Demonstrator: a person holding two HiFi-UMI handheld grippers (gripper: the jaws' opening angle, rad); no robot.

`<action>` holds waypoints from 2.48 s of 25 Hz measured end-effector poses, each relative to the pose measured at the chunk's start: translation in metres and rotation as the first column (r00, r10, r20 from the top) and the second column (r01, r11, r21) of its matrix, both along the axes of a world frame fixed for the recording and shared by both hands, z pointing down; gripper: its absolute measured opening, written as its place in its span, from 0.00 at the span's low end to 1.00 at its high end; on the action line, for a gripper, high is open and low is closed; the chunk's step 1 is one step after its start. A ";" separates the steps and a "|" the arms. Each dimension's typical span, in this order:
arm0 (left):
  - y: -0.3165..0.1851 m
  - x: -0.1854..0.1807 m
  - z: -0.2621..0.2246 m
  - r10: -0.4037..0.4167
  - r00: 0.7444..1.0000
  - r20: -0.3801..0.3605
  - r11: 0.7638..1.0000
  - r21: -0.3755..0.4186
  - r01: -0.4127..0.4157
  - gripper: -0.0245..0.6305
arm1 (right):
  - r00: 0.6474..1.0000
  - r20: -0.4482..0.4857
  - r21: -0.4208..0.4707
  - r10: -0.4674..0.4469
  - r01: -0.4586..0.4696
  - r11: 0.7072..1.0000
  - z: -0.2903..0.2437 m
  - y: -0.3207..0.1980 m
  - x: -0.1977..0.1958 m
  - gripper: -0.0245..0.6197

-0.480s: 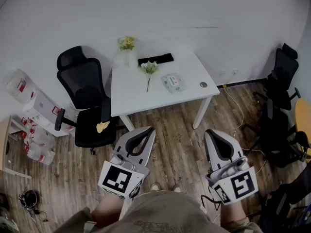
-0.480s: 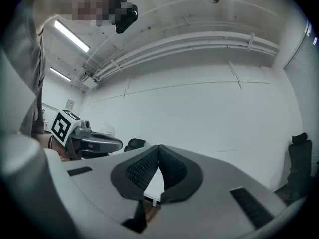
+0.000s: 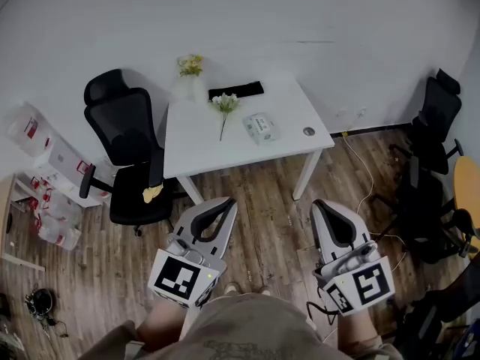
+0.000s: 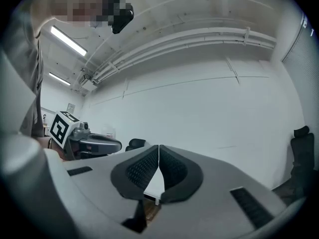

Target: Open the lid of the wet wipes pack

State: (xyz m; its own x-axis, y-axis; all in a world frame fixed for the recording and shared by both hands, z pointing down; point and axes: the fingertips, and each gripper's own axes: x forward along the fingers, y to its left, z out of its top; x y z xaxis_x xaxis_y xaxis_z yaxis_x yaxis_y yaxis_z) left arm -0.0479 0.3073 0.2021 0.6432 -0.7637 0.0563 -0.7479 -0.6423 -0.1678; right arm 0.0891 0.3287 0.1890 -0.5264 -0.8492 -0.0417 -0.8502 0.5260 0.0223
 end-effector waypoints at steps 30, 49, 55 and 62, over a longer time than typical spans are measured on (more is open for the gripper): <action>-0.145 0.018 0.047 -0.042 0.999 -0.009 0.998 -0.038 0.042 0.06 | 0.999 0.037 -0.045 -0.023 0.025 0.999 0.056 -0.146 0.024 0.35; -0.403 -0.047 0.055 -0.004 1.000 -0.013 0.991 -0.135 0.002 0.06 | 1.000 -0.001 -0.189 0.021 -0.021 0.982 0.076 -0.403 -0.038 0.35; -0.442 -0.044 0.056 0.036 0.999 -0.020 0.989 -0.145 -0.038 0.06 | 0.999 -0.041 -0.194 0.012 -0.020 0.981 0.078 -0.441 -0.052 0.35; -0.464 -0.034 0.064 0.023 0.999 -0.024 0.985 -0.170 -0.026 0.06 | 0.998 -0.055 -0.234 -0.010 -0.003 0.972 0.092 -0.467 -0.045 0.35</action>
State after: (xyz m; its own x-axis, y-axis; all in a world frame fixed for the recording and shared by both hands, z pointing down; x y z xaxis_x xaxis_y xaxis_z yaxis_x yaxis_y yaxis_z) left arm -0.0820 -0.1568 0.2658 0.6641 -0.7280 0.1700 -0.7338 -0.6783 -0.0384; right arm 0.0443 -0.1386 0.2814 -0.5256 -0.8298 0.1875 -0.8491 0.5254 -0.0549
